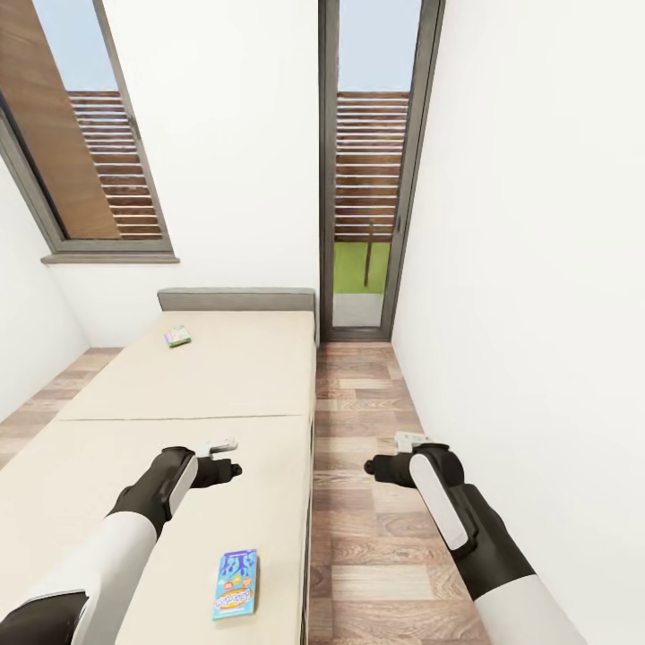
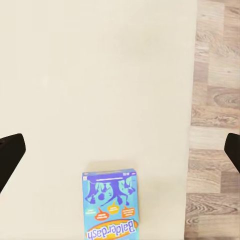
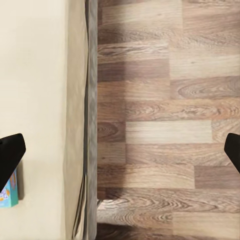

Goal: Put all the toys in the child's room - the three board games (two on the bed and one on the table), the two jigsaw puzzles on the table, and the tennis ball on the table - inside the toy box on the table in the child's room.

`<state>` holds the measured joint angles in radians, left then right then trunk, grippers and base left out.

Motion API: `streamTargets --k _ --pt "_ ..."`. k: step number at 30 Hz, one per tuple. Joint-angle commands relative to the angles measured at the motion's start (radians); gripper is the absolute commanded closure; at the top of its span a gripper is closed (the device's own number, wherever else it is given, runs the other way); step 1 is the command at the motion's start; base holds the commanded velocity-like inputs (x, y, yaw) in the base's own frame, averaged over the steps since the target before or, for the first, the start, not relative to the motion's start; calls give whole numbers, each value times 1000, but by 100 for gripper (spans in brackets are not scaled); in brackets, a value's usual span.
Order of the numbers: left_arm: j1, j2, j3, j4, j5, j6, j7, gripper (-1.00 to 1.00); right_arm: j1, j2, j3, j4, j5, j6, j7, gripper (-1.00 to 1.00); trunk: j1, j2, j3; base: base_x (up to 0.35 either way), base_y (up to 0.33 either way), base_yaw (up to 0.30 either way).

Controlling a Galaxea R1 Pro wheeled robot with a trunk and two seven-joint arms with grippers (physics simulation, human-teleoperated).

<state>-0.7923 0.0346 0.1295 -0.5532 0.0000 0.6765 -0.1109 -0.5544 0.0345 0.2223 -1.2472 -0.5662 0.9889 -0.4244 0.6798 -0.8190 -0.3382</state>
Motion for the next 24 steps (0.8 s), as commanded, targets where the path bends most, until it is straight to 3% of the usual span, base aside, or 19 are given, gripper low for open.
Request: streamTargets --k 1,20,24 --pt "-1 0 4 -1 0 6 -4 -100 -1 0 0 -2 -10 3 -10 -100 0 -1 -1 0 0 0" --pt "-1 0 4 -2 0 33 -8 -100 0 -10 -3 -5 -10 -2 -9 -100 0 -1 -1 0 0 0" --pt "-1 -2 3 -1 -2 37 -4 -100 0 -5 -5 -7 -9 -2 -9 -100 16 -29 -14 0 0 0"
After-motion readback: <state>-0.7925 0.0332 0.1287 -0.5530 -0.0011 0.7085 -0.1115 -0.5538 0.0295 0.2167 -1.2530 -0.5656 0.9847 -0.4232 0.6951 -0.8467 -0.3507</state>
